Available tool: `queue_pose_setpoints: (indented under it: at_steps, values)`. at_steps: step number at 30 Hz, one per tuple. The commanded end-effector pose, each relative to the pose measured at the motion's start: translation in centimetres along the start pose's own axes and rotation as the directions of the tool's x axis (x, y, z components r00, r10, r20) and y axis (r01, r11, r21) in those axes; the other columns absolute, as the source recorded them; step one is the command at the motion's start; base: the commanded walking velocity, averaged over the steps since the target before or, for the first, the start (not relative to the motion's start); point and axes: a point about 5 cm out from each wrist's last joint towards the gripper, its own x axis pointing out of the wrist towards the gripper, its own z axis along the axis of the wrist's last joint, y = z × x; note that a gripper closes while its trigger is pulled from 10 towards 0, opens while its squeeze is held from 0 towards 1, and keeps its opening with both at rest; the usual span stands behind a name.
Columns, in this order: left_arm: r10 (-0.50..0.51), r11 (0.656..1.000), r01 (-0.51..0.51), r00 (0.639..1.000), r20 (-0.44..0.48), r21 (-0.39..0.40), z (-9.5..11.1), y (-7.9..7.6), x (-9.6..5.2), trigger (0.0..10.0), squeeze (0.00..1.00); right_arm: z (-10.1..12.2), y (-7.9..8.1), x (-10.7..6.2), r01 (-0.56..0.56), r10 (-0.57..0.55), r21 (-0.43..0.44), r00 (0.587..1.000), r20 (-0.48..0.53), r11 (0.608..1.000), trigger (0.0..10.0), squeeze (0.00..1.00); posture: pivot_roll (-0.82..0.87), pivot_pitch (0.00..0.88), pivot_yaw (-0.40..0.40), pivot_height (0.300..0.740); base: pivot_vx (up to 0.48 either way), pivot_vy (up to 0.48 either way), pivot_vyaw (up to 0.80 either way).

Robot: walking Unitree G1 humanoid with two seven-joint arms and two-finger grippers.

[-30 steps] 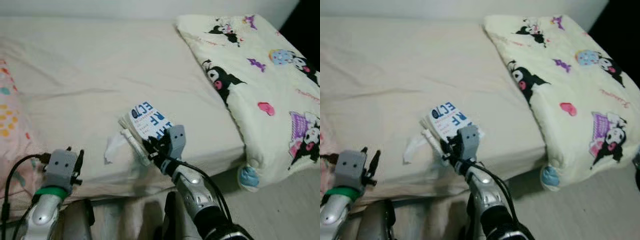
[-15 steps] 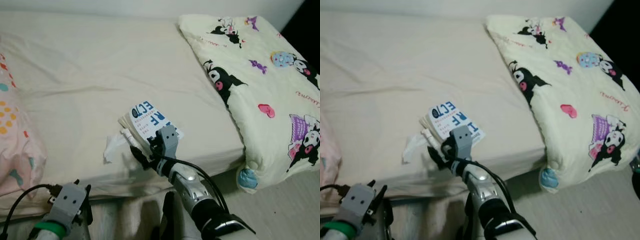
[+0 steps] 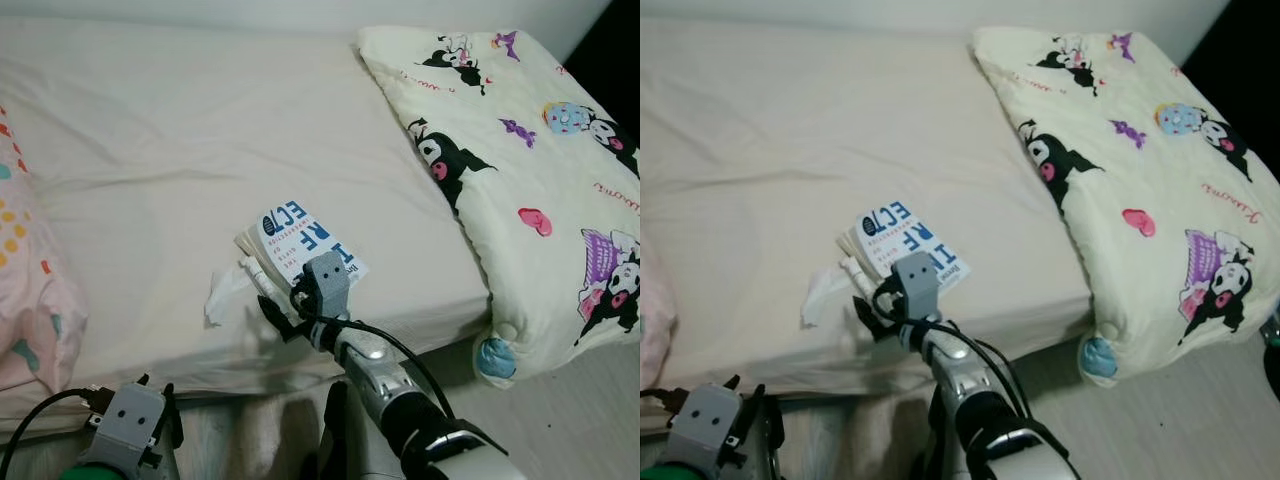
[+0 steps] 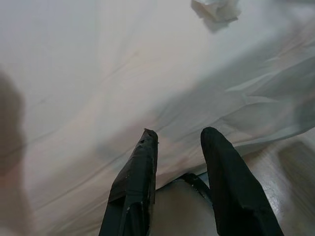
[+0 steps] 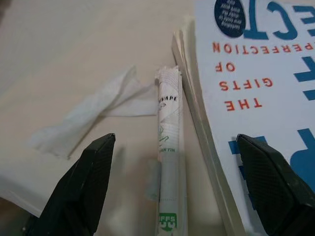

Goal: Clean up the room

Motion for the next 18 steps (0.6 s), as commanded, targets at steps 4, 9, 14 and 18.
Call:
queue_pose_setpoints:
  at_steps: [4,9,14,18]
  values:
    - [-0.006,1.0,0.005,0.999,-0.041,-0.012,-0.7,-0.2,-0.7,10.0,0.0,-0.9,1.7,0.4,-0.034,0.034,-0.022,0.999,-0.034,0.999,10.0,0.0,0.11,0.203,-0.17,0.571,0.0,0.0,0.0]
    - [-0.006,1.0,0.006,0.999,-0.043,-0.008,-0.5,-0.1,-0.8,10.0,0.0,-1.6,2.3,0.3,-0.056,0.051,-0.064,0.996,-0.076,0.996,10.0,0.0,0.11,0.205,-0.168,0.571,0.0,0.0,0.0]
    - [-0.007,1.0,0.007,0.999,-0.042,-0.007,-0.4,0.0,-0.9,10.0,0.0,-2.0,2.7,0.3,-0.072,0.065,-0.07,0.994,-0.092,0.995,10.0,0.0,0.12,0.204,-0.166,0.571,0.0,0.0,0.0]
    - [-0.009,1.0,0.008,0.999,-0.044,-0.007,-0.4,0.0,-0.9,10.0,0.0,-2.5,3.1,0.1,-0.094,0.087,-0.064,0.991,-0.103,0.994,10.0,0.0,0.12,0.201,-0.164,0.571,0.0,0.0,0.0]
